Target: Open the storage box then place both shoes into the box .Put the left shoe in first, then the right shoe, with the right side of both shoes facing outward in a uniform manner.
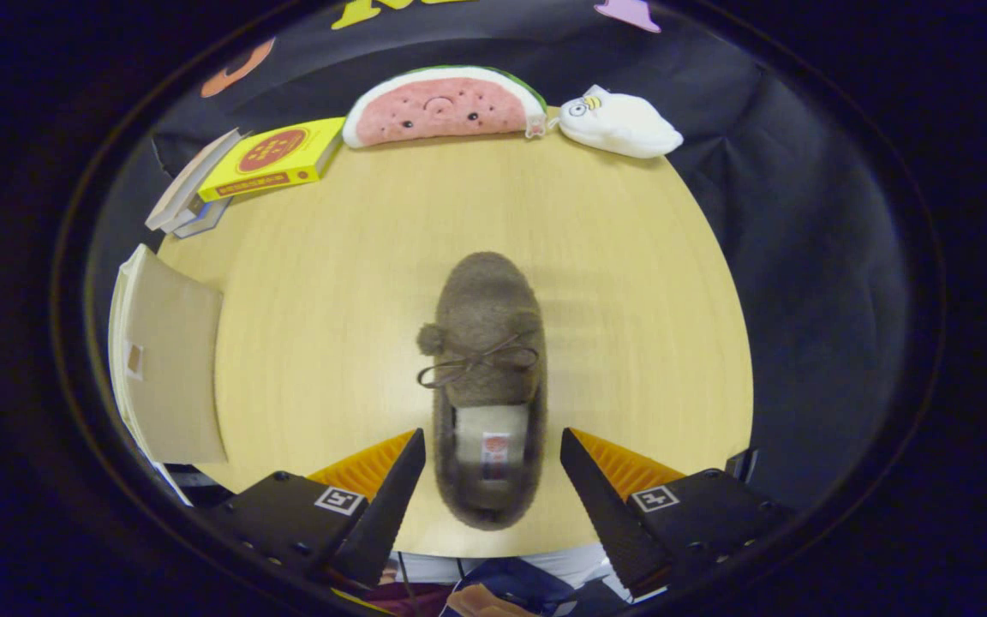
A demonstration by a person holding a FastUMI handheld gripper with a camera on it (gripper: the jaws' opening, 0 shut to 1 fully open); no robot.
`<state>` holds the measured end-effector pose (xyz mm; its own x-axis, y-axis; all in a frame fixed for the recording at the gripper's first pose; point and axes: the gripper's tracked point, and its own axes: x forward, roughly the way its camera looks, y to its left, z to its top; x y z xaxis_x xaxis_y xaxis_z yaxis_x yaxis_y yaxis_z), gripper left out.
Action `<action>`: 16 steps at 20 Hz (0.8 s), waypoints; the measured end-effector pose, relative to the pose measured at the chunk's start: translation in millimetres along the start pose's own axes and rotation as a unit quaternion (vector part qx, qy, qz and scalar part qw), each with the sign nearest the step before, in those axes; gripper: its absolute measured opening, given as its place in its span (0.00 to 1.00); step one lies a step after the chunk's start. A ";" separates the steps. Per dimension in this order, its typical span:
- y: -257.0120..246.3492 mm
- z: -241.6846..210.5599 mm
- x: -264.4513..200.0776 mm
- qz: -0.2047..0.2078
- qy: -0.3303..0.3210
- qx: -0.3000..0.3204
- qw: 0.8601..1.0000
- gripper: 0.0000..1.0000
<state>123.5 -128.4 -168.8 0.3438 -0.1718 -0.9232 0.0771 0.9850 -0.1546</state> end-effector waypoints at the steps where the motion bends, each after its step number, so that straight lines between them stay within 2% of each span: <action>1: -12.8 -0.2 6.2 -0.014 0.004 0.003 1.000 0.98; 5: -47.1 -0.3 27.9 -0.060 0.012 0.005 0.998 0.95; 7: -47.3 -2.2 39.2 -0.048 0.026 0.015 0.998 0.95; 11: -41.0 -0.4 47.7 -0.019 0.039 0.024 0.999 0.84; 12: -36.5 -1.2 49.0 -0.013 0.045 0.023 0.999 0.80; 16: -11.0 -1.7 54.3 0.027 0.054 0.006 0.998 0.43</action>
<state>139.7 -148.6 -217.9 0.2448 -0.1152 -0.9627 0.0734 0.9923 -0.1001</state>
